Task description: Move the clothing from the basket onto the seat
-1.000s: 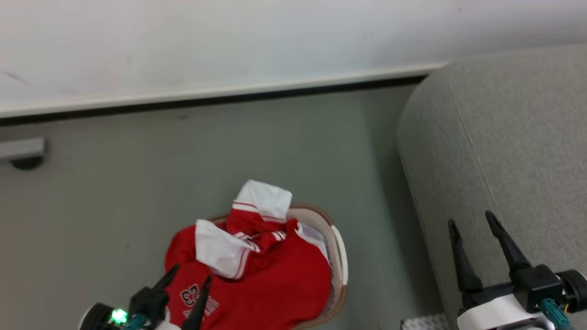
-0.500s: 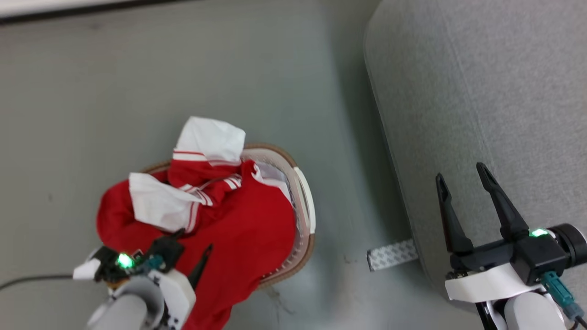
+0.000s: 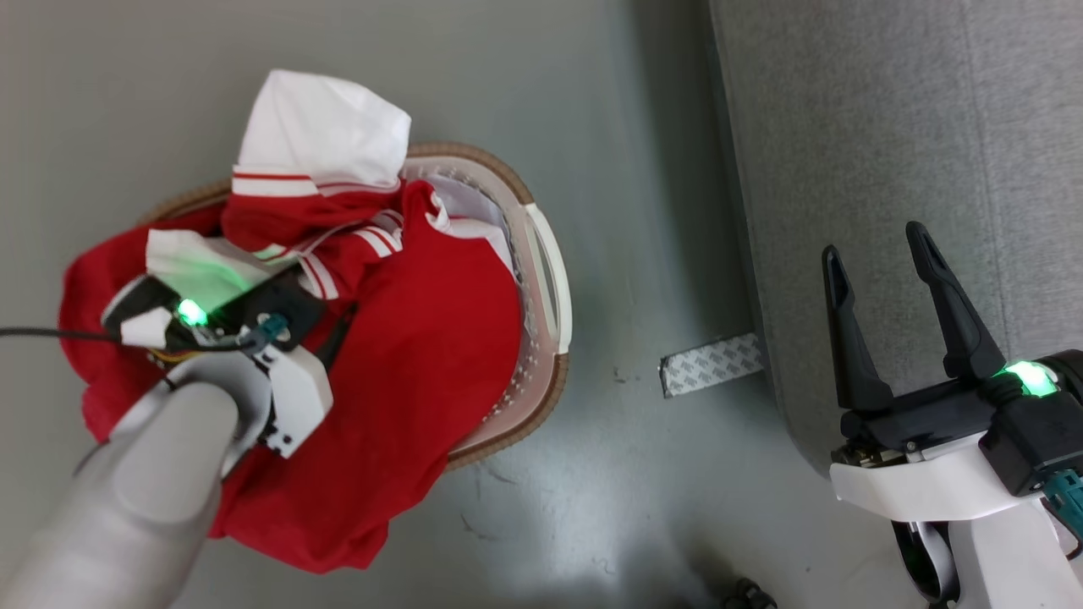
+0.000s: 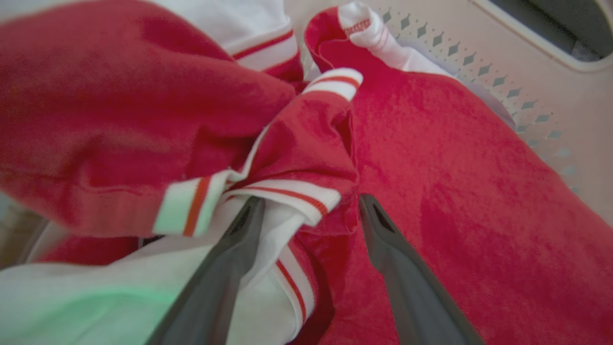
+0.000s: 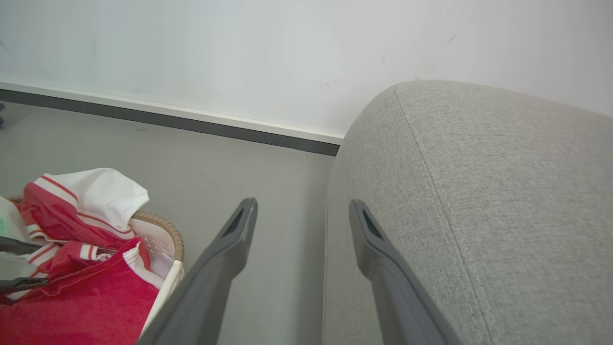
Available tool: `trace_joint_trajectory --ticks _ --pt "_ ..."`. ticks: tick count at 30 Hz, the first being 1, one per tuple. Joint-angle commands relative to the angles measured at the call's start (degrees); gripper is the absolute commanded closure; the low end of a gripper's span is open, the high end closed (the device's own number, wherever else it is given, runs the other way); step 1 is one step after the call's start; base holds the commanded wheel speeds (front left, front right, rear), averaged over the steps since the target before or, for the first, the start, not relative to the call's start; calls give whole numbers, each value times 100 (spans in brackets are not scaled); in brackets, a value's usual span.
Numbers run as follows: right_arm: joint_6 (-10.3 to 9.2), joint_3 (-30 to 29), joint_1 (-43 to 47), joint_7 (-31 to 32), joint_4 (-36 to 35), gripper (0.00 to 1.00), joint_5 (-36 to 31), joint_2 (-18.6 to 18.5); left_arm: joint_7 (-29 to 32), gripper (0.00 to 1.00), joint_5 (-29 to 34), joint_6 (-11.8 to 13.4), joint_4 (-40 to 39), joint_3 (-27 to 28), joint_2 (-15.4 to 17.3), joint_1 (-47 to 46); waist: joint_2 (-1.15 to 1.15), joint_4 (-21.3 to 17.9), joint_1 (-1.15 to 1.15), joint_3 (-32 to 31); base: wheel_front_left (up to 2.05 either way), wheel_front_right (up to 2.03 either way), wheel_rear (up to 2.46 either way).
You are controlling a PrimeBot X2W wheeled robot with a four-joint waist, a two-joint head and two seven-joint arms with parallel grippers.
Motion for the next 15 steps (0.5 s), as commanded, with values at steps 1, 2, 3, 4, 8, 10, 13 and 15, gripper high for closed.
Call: trace_joint_trajectory --ticks 1,2,3,4,8,10,13,15 --pt "-12 -6 -67 -8 -39 0 27 0 10 0 -3 9 43 -45 108 -178 0 -71 -1 238 0 0 0" --pt "-13 -9 -88 -8 -65 0 48 0 7 0 -7 9 76 -86 125 -250 0 -85 -1 298 0 0 0" --pt "-13 -12 -105 -8 -85 0 59 0 13 0 17 9 116 -118 153 -327 0 -100 -1 351 0 0 0" --pt "-12 -2 -115 -9 -108 0 85 0 7 0 58 28 140 -123 195 -418 0 -120 -1 408 0 0 0" --pt "-12 -50 -60 -8 -163 0 137 -1 -38 0 79 80 282 -154 152 -653 0 -119 -1 539 0 0 0" --pt "-12 -78 4 -8 -172 0 143 0 -65 0 101 78 365 -203 113 -732 0 -106 -1 561 0 0 0" --pt "-13 -108 88 -8 -183 0 167 -1 -131 100 38 67 506 -232 29 -832 0 -101 -1 579 0 0 0" --pt "-12 -109 94 -8 -172 0 172 0 -228 100 23 101 543 -233 -16 -909 0 -108 -1 582 0 0 0"
